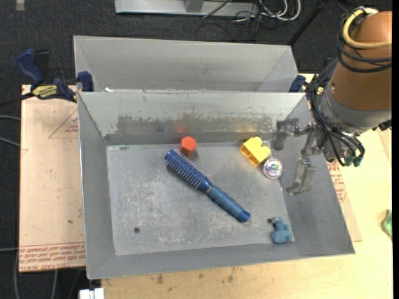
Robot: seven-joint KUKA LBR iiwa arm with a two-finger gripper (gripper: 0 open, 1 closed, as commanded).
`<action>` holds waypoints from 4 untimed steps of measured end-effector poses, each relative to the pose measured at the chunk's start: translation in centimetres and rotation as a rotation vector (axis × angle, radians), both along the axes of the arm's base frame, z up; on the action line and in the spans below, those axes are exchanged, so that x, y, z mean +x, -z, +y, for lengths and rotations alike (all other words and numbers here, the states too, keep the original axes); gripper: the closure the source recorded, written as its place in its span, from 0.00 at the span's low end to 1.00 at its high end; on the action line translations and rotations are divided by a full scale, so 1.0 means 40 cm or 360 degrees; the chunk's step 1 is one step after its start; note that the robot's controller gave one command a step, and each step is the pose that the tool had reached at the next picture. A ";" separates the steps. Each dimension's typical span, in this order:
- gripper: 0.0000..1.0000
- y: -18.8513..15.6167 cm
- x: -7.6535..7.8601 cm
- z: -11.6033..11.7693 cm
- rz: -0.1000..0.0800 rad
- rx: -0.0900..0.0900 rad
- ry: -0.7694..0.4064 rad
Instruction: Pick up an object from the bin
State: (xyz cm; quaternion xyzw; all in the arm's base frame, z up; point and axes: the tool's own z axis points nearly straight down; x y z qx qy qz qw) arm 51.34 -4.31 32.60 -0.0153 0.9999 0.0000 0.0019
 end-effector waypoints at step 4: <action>1.00 0.636 -0.020 0.023 0.0003 0.0000 -0.0425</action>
Offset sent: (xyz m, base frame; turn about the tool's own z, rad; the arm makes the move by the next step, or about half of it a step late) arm -0.0175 0.0424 -0.1160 -0.1148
